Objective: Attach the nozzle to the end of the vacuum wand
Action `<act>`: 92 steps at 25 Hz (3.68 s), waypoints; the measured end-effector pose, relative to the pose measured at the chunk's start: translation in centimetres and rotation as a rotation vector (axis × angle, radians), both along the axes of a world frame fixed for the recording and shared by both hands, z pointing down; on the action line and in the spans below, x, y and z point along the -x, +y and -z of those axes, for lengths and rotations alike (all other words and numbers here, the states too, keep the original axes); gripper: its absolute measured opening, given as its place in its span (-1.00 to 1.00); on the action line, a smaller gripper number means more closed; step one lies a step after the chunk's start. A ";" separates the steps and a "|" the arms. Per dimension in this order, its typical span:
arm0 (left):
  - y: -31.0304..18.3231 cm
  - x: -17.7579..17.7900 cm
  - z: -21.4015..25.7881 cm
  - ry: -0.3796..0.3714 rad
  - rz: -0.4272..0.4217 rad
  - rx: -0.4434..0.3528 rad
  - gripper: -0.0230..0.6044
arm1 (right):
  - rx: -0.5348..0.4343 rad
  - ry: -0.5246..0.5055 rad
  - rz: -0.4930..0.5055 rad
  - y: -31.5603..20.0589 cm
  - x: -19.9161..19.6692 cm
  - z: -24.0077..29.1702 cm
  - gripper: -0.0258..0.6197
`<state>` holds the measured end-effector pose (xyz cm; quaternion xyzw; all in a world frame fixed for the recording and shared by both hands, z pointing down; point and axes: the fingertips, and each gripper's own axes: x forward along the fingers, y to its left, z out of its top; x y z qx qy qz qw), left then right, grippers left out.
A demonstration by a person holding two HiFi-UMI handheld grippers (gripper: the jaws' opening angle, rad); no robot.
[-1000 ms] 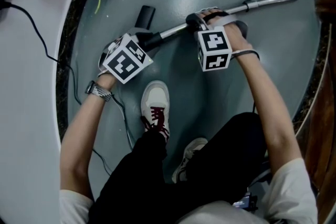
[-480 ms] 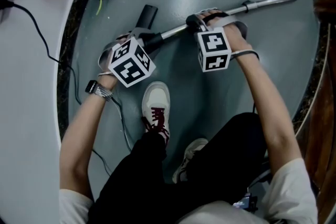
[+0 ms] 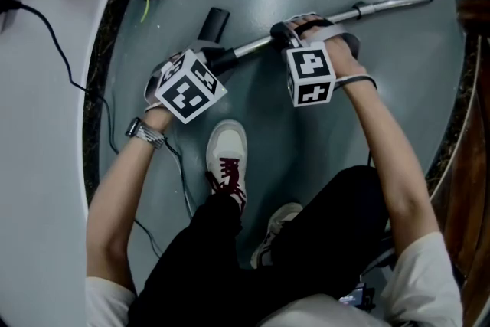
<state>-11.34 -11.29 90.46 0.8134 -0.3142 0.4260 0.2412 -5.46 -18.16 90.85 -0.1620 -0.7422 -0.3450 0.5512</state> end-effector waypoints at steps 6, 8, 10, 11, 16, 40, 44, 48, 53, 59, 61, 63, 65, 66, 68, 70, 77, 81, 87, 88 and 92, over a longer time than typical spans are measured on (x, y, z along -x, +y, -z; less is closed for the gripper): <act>0.1 -0.2 -0.1 -0.062 -0.041 -0.023 -0.41 | -0.008 0.007 0.011 0.1 0.0 -0.3 -0.46; 0.1 -0.3 0.0 -0.076 -0.053 -0.039 -0.41 | -0.010 0.008 0.014 0.2 0.0 -0.4 -0.46; 0.0 -0.2 -0.1 -0.091 -0.062 -0.048 -0.41 | -0.009 0.006 0.013 0.1 0.0 -0.5 -0.46; 0.0 -0.2 -0.2 -0.098 -0.066 -0.050 -0.41 | -0.008 0.006 0.012 0.1 0.1 -0.6 -0.46; -0.1 -0.2 -0.5 -0.106 -0.081 -0.073 -0.41 | 0.001 -0.002 0.001 0.1 0.1 -0.8 -0.46; -0.8 0.3 -1.8 -0.123 -0.072 -0.118 -0.39 | 0.075 -0.072 -0.053 0.0 1.0 -2.3 -0.44; -0.9 0.5 -1.8 -0.116 -0.050 -0.144 -0.38 | 0.115 -0.087 -0.088 -0.1 1.0 -2.0 -0.43; -0.8 0.5 -1.4 -0.076 -0.013 -0.160 -0.38 | 0.152 -0.124 -0.142 -0.4 0.8 -1.1 -0.40; -1.2 0.7 -0.3 -0.001 0.051 -0.172 -0.38 | 0.203 -0.218 -0.219 -0.9 0.9 0.4 -0.40; -2.1 1.0 1.3 0.082 0.131 -0.198 -0.43 | 0.236 -0.345 -0.310 -2.0 1.0 3.0 -0.41; -2.4 1.6 2.3 0.109 0.179 -0.203 -0.47 | 0.253 -0.385 -0.349 -2.4 0.8 3.9 -0.45; -2.7 2.2 3.2 0.135 0.225 -0.217 -0.52 | 0.262 -0.421 -0.387 -2.8 0.4 4.9 -0.54; -3.0 2.7 4.2 0.154 0.258 -0.241 -0.60 | 0.263 -0.459 -0.424 -3.4 -0.1 6.0 -0.61; -3.2 2.9 4.7 0.159 0.269 -0.256 -0.63 | 0.260 -0.476 -0.441 -3.7 -0.3 6.5 -0.64; -3.6 3.1 5.8 0.162 0.280 -0.292 -0.71 | 0.249 -0.503 -0.466 -4.1 -0.6 7.3 -0.68; -4.1 3.0 7.0 0.160 0.279 -0.332 -0.79 | 0.238 -0.520 -0.489 -4.5 -1.1 7.9 -0.70; -5.1 1.4 10.7 0.104 0.194 -0.432 -0.92 | 0.233 -0.604 -0.567 -5.4 -2.3 11.2 -0.78; -5.5 0.7 12.0 0.098 0.175 -0.444 -0.92 | 0.263 -0.659 -0.610 -5.2 -2.4 13.9 -0.81; -6.2 -0.6 15.6 0.089 0.141 -0.474 -0.92 | 0.242 -0.766 -0.690 -7.0 -4.2 18.7 -0.83; -6.4 -0.7 16.4 0.092 0.141 -0.483 -0.92 | 0.236 -0.784 -0.700 -7.1 -4.5 19.5 -0.83; -6.9 -1.2 19.6 0.104 0.145 -0.511 -0.92 | 0.218 -0.814 -0.693 -6.8 -5.1 22.2 -0.84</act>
